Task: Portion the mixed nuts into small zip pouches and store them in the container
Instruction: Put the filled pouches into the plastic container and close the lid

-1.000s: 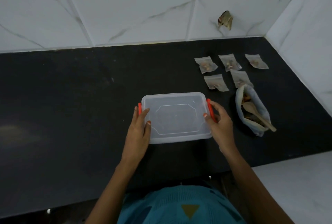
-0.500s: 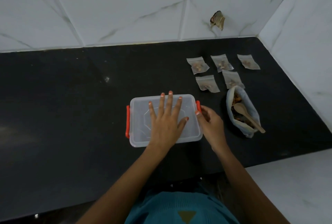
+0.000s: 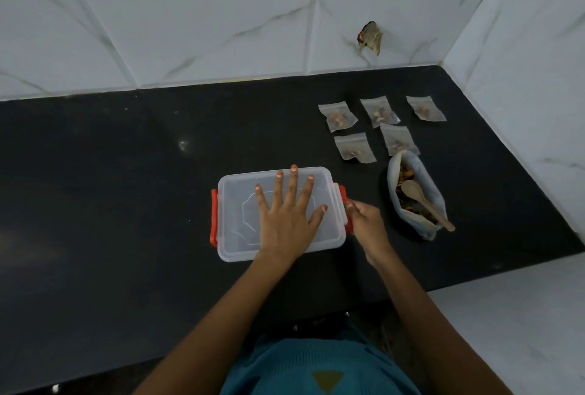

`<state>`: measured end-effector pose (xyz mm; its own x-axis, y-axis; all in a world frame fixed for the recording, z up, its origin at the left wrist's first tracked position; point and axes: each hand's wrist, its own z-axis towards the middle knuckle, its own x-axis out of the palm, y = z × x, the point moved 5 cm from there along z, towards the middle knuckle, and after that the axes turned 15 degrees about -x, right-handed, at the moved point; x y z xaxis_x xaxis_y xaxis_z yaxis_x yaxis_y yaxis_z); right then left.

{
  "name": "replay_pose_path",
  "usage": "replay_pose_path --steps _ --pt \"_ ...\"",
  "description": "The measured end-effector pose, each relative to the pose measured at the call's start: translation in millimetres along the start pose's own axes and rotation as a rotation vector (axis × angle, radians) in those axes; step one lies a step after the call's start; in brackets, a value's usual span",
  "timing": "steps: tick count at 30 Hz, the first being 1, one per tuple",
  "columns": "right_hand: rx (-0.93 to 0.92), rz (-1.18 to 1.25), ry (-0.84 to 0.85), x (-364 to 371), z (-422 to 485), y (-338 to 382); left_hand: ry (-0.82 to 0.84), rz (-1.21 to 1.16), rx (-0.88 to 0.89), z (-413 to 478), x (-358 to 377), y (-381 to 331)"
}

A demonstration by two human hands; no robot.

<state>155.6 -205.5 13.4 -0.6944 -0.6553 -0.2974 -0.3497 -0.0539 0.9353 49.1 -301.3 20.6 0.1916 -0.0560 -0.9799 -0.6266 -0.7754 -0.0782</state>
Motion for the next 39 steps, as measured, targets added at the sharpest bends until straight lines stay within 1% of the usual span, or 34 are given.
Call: replay_pose_path --steps 2,4,6,7,9,11,13,14,16,17,19,20,23,27,29,35,37,39 --pt "0.009 -0.041 0.015 2 1 -2 0.01 0.003 0.001 0 0 -1" --pt "-0.053 -0.153 -0.051 0 4 6 0.033 -0.02 0.004 0 -3 -1" --pt "-0.183 -0.296 -0.153 -1 3 25 0.064 -0.102 0.021 0 -9 1" --pt "-0.27 -0.372 -0.19 0 1 36 0.071 -0.194 0.027 -1 -13 3" --pt "-0.468 -0.55 -0.204 13 -7 62 0.04 -0.421 0.008 -3 -25 18" --pt "-0.628 -0.649 -0.126 37 -11 79 -0.079 -0.539 -0.04 -6 -35 40" --pt "-0.687 -0.71 0.038 70 -12 85 -0.191 -0.57 -0.141 -9 -42 68" --pt "-0.678 -0.757 0.133 86 -12 84 -0.208 -0.608 -0.21 -10 -41 82" --pt "-0.635 -0.891 0.292 115 -12 77 -0.169 -0.736 -0.321 -14 -36 106" --pt "-0.611 -0.97 0.346 124 -12 72 -0.131 -0.799 -0.351 -15 -33 115" --pt "-0.574 -1.076 0.405 135 -11 63 -0.057 -0.88 -0.372 -19 -27 127" --pt "-0.563 -1.1 0.414 137 -10 60 -0.041 -0.891 -0.358 -20 -25 130" --pt "-0.555 -1.124 0.418 138 -9 59 -0.068 -0.889 -0.314 -20 -26 132" --pt "-0.568 -1.13 0.412 138 -9 59 -0.078 -0.948 -0.33 -18 -24 137" --pt "-0.568 -1.117 0.409 138 -9 59 -0.017 -1.06 -0.391 -19 -16 145" --pt "-0.568 -1.058 0.404 138 -8 61 0.245 -1.357 -0.569 -11 15 153" --pt "-0.549 -1.013 0.397 135 -8 65 0.246 -1.446 -0.583 -5 15 151" --pt "-0.536 -0.952 0.341 131 -4 72 0.241 -1.485 -0.55 3 8 146"
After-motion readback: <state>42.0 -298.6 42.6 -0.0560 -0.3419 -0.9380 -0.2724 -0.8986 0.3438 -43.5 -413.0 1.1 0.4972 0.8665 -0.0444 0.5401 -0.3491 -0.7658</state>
